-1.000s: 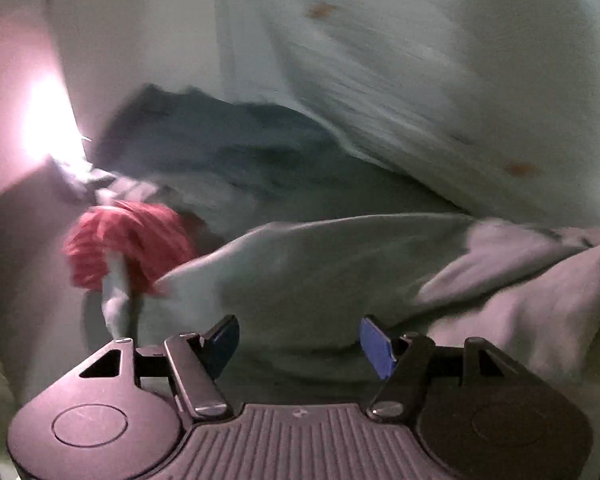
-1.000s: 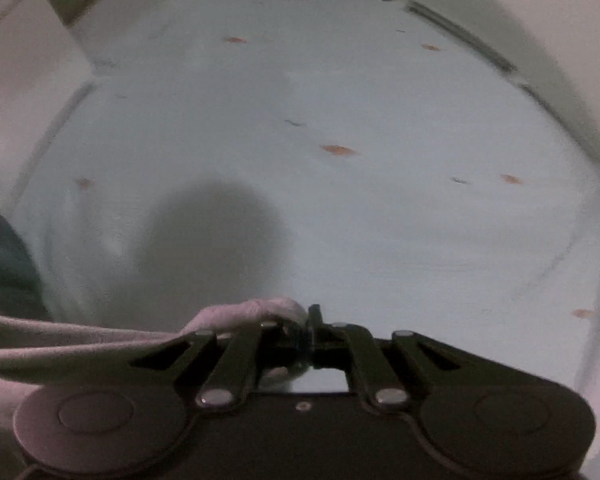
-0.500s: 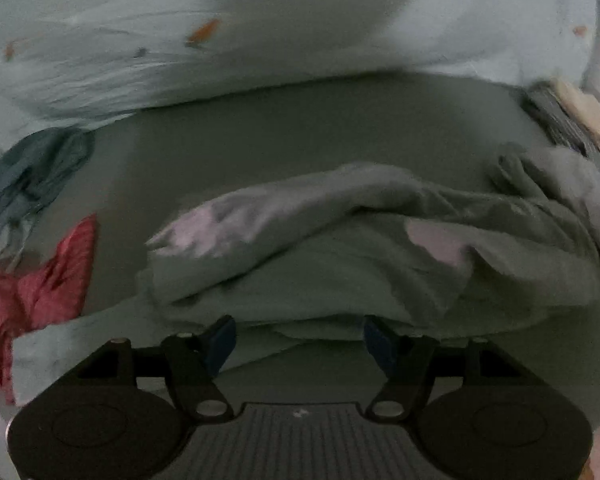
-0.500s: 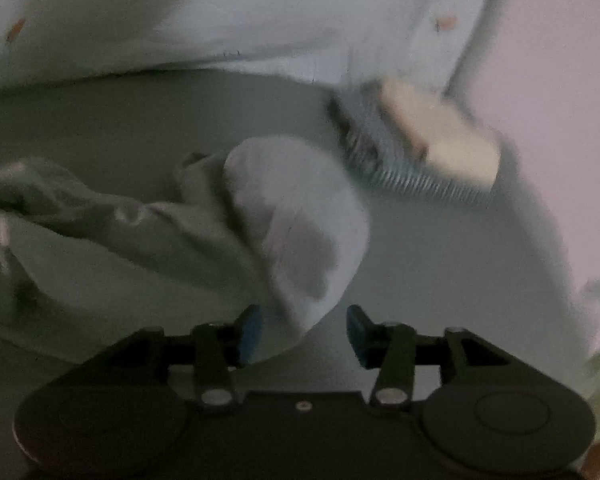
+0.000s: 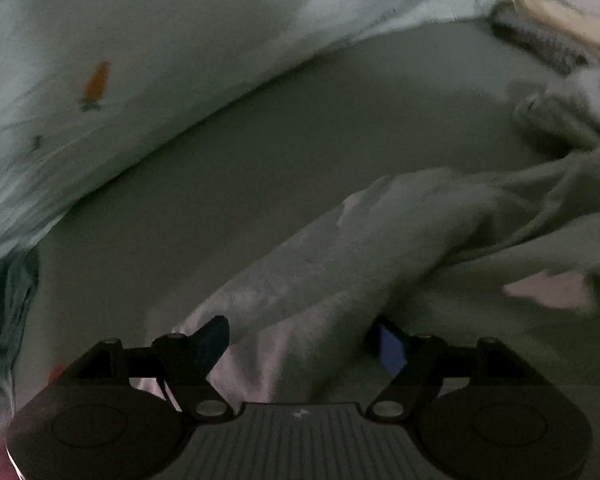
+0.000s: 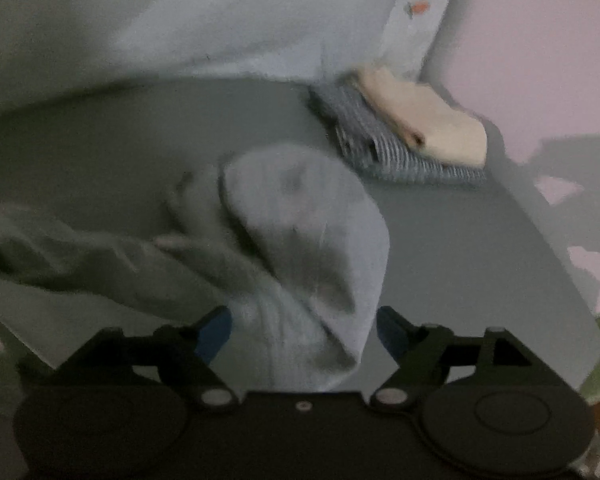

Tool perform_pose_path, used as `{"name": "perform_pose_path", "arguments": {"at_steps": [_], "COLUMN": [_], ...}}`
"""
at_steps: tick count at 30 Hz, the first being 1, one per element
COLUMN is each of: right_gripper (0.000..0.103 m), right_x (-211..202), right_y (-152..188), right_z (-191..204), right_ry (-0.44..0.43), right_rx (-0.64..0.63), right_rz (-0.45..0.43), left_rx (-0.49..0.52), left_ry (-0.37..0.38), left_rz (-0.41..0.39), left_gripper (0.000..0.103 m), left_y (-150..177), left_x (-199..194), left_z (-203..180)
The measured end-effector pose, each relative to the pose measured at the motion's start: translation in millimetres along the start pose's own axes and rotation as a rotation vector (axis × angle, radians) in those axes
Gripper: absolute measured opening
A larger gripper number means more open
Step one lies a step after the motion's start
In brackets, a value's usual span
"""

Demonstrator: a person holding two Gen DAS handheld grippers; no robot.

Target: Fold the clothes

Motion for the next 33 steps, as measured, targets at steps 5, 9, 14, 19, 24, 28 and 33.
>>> {"name": "perform_pose_path", "arguments": {"at_steps": [5, 9, 14, 19, 24, 28, 33], "right_gripper": [0.064, 0.009, 0.007, 0.007, 0.007, 0.007, 0.007], "right_x": [30.9, 16.5, -57.3, -179.9, -303.5, -370.1, -413.5], "right_y": [26.5, -6.6, -114.4, -214.0, -258.2, -262.8, -247.6], "right_z": [5.1, 1.8, 7.0, 14.7, -14.6, -59.1, -104.8], "right_ry": [-0.115, -0.192, -0.288, -0.431, -0.413, -0.43, -0.353], "right_rx": [0.183, 0.256, 0.185, 0.087, 0.059, 0.115, 0.145], "right_rz": [0.133, -0.017, -0.363, -0.765, -1.143, -1.297, -1.44], "left_rx": [-0.077, -0.162, -0.259, -0.508, -0.584, -0.6, -0.608], "left_ry": [0.055, 0.038, -0.15, -0.186, -0.217, -0.18, 0.024], "left_rz": [-0.095, -0.155, -0.271, -0.439, -0.711, -0.856, -0.861], "left_gripper": [0.045, 0.022, 0.015, 0.015, 0.015, 0.015, 0.015], "left_y": [-8.3, -23.5, -45.9, -61.4, -89.8, -103.2, -104.4], "left_x": [8.6, -6.5, -53.8, -139.8, -261.0, -326.4, -345.6], "left_z": [13.4, 24.2, 68.8, 132.6, 140.4, 122.9, 80.1]}}
Point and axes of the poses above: each gripper's, at about its wrist camera, not at the fingertips, and x roughly the way its jaws point, z to its left, y to its underside, the point moved 9 cm from there along x, roughly the way its jaws point, and after that the axes turned 1 degree about x, right-handed, at the moved point
